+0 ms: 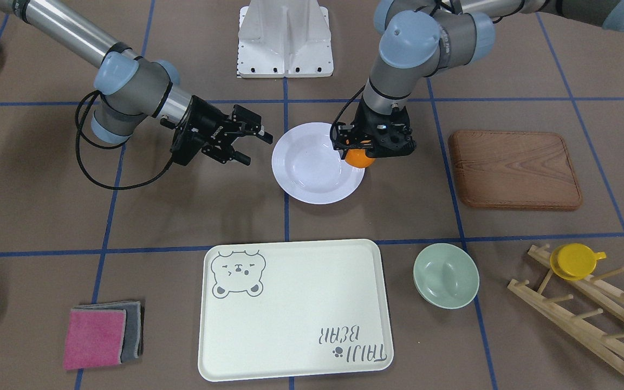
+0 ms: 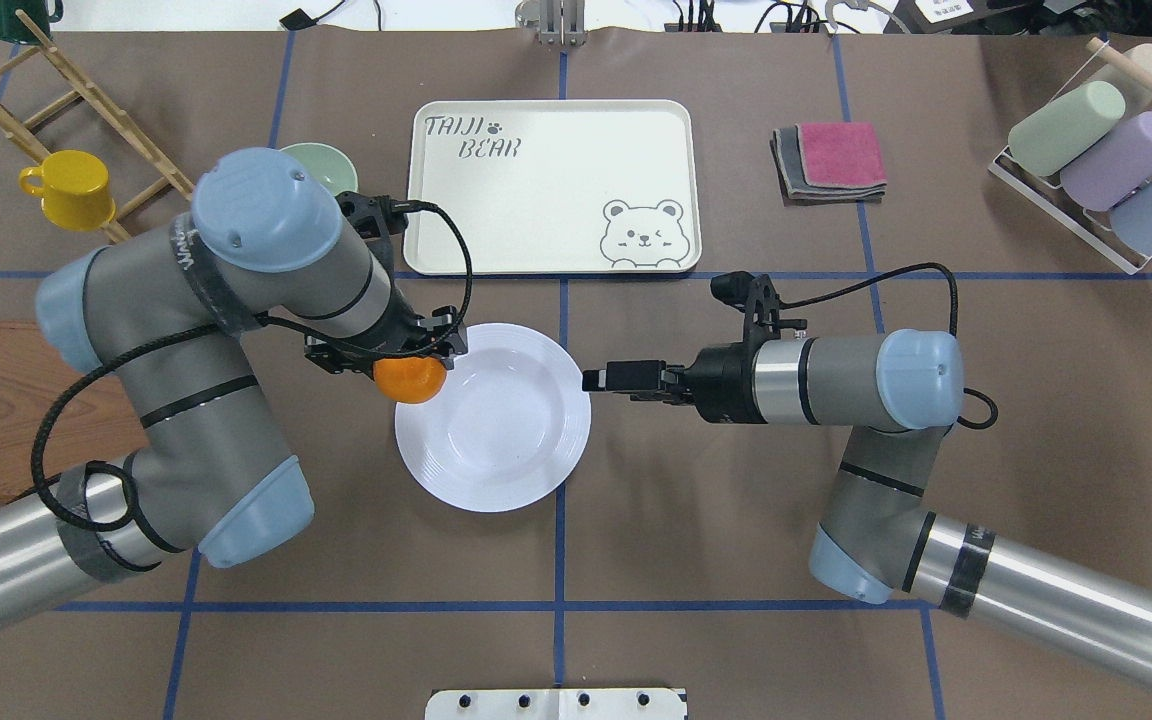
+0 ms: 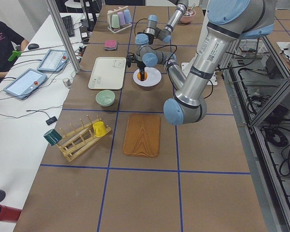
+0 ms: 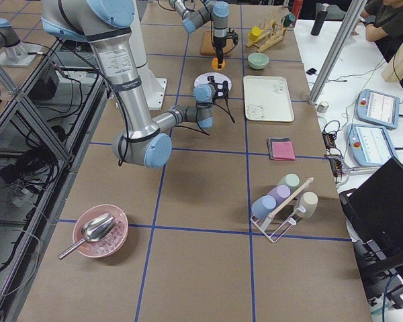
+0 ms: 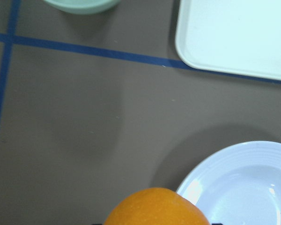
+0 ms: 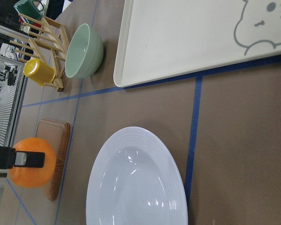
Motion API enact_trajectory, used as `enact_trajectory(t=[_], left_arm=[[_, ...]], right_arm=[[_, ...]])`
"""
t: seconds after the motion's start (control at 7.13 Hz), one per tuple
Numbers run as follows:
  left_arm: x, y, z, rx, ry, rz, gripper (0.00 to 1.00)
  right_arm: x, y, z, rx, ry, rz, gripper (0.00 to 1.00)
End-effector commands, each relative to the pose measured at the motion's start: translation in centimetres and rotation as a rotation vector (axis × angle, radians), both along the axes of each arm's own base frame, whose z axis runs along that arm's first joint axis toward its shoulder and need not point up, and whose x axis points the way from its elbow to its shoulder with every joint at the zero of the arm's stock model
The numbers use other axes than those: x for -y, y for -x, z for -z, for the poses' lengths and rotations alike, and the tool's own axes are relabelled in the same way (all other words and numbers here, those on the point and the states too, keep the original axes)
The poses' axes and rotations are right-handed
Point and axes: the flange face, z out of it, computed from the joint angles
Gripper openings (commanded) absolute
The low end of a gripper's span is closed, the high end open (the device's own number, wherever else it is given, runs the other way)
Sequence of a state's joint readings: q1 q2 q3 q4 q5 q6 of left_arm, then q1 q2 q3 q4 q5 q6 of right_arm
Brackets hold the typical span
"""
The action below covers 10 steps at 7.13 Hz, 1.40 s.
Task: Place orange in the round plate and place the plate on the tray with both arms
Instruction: 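Lower the orange into the white plate and open the left gripper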
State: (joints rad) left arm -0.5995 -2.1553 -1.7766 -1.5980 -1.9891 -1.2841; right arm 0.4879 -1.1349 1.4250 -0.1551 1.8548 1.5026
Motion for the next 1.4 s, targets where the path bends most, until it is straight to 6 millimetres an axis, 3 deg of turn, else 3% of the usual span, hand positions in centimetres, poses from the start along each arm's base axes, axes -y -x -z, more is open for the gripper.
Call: enact_trajectory(t=[0.0, 0.14, 0.28, 0.7, 1.26], left_arm=[[-1.7, -2.3, 0.6, -0.007, -0.002, -0.033, 0.78], [-2.0, -2.5, 1.0, -0.016, -0.009, -0.038, 0.97], [-2.1, -2.6, 1.3, -0.032, 0.004, -0.022, 0.99], [-2.1, -2.3, 2.0, -0.062, -0.014, -0.020, 0.99], [-2.0, -1.2, 2.2, -0.071, -0.027, -0.014, 0.99]], right_arm=[[-0.8, 1.6, -0.7, -0.012, 0.012, 0.000, 0.94], [-0.8, 1.7, -0.9, -0.016, 0.014, 0.002, 0.94], [-1.1, 2.3, -1.4, -0.029, 0.014, 0.007, 0.93], [-0.8, 4.3, -0.4, -0.031, 0.014, 0.010, 0.93], [-0.1, 5.6, 0.9, -0.023, 0.012, -0.002, 0.91]])
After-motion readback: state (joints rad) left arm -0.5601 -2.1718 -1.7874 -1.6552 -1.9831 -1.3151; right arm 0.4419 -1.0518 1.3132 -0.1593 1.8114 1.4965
